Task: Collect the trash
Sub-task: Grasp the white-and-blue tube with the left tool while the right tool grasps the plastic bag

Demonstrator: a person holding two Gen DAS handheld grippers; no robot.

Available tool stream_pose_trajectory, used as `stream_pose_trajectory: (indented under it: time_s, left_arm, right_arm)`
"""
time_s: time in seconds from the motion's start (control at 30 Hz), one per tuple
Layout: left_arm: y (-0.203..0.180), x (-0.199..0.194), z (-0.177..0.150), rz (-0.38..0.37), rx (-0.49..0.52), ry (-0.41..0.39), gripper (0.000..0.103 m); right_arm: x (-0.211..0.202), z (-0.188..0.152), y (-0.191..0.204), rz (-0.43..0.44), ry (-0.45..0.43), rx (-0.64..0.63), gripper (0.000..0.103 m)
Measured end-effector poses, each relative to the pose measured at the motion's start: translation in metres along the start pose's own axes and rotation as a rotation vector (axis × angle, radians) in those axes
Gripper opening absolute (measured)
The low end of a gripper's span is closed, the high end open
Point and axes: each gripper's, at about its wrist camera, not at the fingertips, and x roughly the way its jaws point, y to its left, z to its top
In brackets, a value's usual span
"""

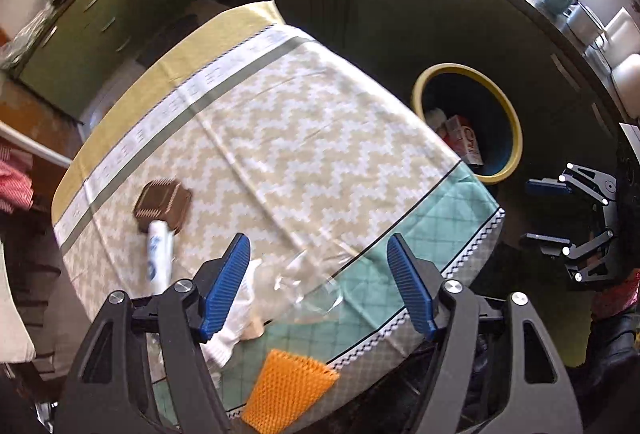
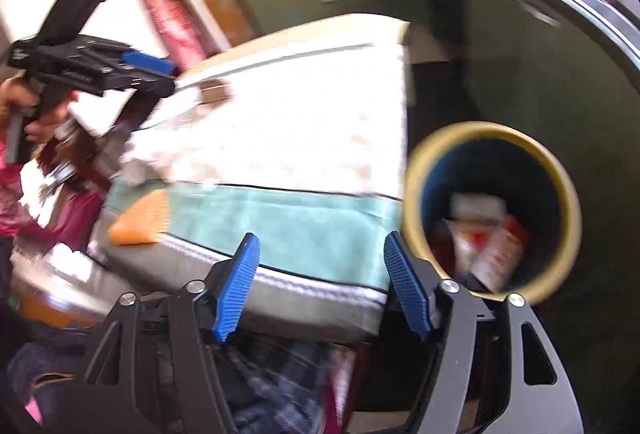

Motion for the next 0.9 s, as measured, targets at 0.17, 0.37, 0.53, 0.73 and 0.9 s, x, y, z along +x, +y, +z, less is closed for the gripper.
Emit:
stream_pose_trajectory:
  time_s: [0.17, 0.37, 0.53, 0.73, 0.9]
  left_arm:
    - [0.054, -0.013, -0.044, 0.025, -0.090, 0.003, 0.068]
    - [0.089, -0.012, -0.078, 0.023, -0.161, 0.014, 0.068]
    - [0.111, -0.003, -0.078, 0.015, -0.204, 0.019, 0.071]
    - [0.145, 0.031, -0.064, 0.001, -0.280, 0.054, 0.071]
    - [0.164, 0.055, -0.056, -0.024, -0.319, 0.081, 0.071]
  right_arm:
    - [0.058, 0.032, 0.070, 0.148, 0.071, -0.124, 0.047]
    - [0.121, 0.057, 0.102, 0.163, 0.155, -0.128, 0.047]
    - [0.148, 0.063, 0.102, 0.195, 0.196, -0.084, 0.047]
    - [0.161, 0.068, 0.090, 0.222, 0.213, -0.023, 0.014]
    - [0.141, 0.069, 0.085, 0.228, 0.178, -0.023, 0.006]
